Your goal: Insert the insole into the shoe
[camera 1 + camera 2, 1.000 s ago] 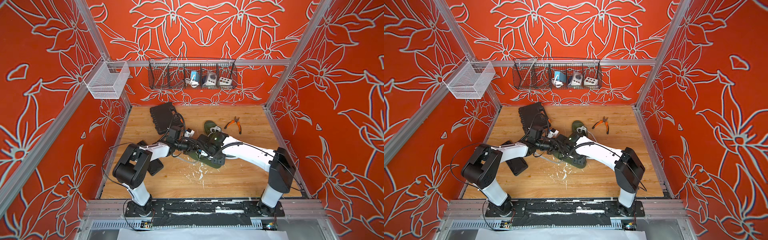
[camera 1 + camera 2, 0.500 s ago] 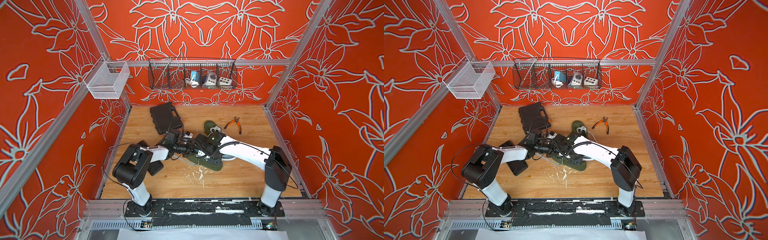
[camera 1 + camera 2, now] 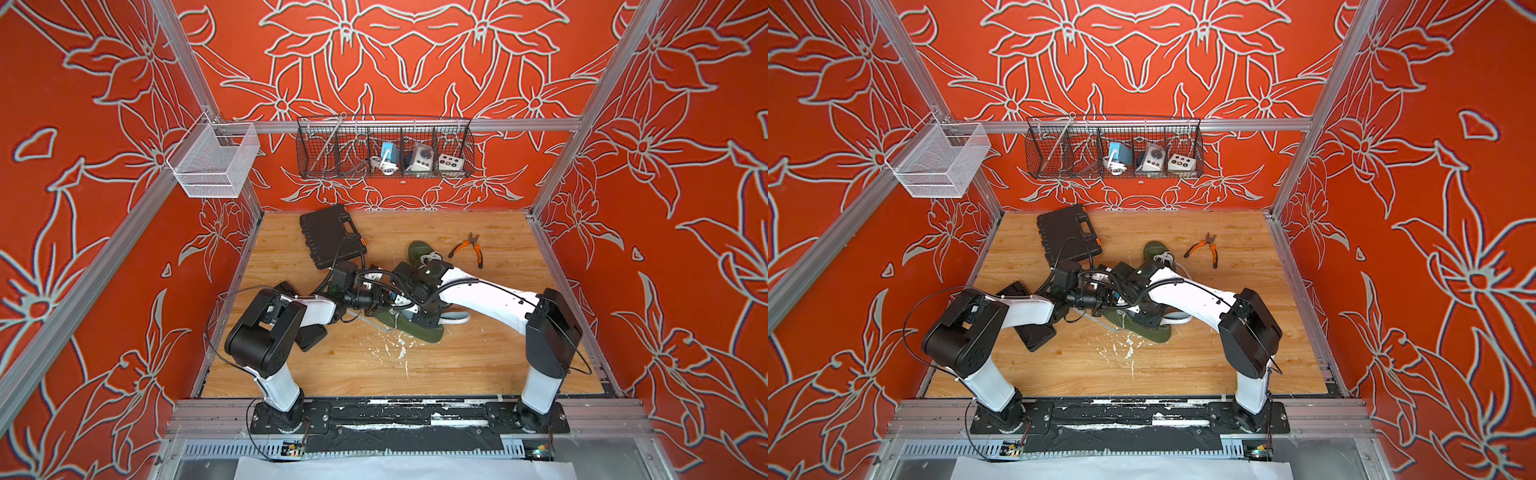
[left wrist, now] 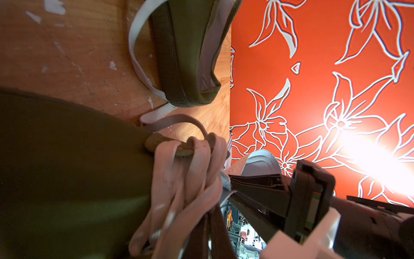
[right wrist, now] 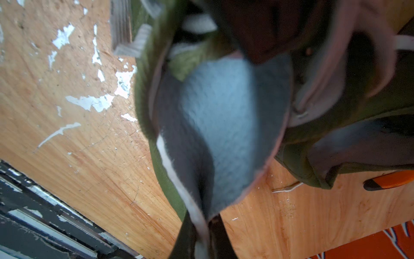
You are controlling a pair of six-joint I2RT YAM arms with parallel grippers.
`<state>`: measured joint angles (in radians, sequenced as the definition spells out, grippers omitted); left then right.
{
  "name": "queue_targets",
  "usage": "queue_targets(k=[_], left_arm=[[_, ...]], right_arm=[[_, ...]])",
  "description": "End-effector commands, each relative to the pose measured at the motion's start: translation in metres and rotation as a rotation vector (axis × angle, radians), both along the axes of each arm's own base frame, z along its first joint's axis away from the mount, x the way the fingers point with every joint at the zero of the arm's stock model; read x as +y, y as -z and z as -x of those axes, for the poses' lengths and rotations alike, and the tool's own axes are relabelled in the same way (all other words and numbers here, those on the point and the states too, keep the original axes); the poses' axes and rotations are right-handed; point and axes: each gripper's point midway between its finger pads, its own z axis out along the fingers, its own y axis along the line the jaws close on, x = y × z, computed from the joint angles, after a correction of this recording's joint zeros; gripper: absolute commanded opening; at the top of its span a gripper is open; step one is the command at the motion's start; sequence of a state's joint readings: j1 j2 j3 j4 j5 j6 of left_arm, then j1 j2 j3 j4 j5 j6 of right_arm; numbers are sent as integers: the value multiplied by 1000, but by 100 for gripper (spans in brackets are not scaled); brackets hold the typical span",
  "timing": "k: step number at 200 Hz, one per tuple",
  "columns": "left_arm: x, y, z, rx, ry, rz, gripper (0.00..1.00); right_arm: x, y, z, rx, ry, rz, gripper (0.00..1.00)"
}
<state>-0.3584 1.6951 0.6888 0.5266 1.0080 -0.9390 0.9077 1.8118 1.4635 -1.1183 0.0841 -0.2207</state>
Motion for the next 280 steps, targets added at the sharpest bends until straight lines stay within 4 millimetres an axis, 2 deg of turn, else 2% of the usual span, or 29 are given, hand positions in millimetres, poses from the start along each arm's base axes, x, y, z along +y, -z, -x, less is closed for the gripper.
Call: queue_targets(k=[1,80,105,126,158,180,207,238,280], left_arm=[[-4,-24,5,-72,41,59,0],[-2,-20,11,-55,39,66,0],[-2,-20,11,-58,40,67,0],[-3,-21,10,-58,39,70,0],[-2,-20,11,-55,39,67,0],[-2,-18,11,-54,39,67,0],[-2,-18,11,-54,39,66,0],[-2,-19,11,-62,47,59,0],[-2,-22,5,-76,40,52,0]], right_arm=[[15,4,-6,-3,29,-83,0],[21,4,-13,5,104,-163,0],[19,6,-8,16,103,-199,0],[23,6,-5,26,90,-247,0],[31,4,-14,6,53,-263,0],[41,1,-15,2,26,-312,0],[45,2,-15,7,15,-336,0],[42,9,-6,45,-16,-361,0],[24,9,18,122,-85,-364,0]])
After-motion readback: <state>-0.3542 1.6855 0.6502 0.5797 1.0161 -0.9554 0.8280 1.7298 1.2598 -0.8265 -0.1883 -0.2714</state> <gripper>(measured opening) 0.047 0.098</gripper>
